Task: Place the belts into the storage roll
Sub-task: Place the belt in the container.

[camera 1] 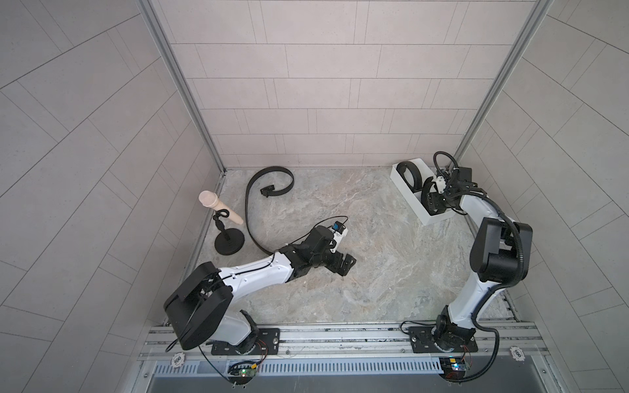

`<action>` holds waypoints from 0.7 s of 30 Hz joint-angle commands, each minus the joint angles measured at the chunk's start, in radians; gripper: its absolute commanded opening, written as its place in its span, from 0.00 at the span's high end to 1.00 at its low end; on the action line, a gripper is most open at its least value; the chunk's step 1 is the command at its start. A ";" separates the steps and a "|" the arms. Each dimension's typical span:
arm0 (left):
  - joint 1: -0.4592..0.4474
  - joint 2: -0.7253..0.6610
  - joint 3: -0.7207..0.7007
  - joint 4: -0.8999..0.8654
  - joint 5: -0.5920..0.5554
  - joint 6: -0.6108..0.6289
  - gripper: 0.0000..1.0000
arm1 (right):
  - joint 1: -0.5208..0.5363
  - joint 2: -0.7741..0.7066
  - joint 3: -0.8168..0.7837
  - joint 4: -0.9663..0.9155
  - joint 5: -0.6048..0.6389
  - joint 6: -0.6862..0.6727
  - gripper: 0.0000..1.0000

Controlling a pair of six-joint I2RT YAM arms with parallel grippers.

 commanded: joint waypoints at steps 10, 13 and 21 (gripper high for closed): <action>0.003 0.003 0.024 -0.004 0.013 0.004 0.00 | 0.002 0.000 0.144 -0.084 -0.009 -0.026 0.15; 0.003 0.002 0.026 -0.005 0.011 0.005 0.00 | 0.002 0.033 0.194 -0.116 -0.057 -0.035 0.33; 0.004 0.007 0.029 -0.009 0.014 0.008 0.00 | 0.002 0.013 0.118 -0.145 -0.132 -0.111 0.81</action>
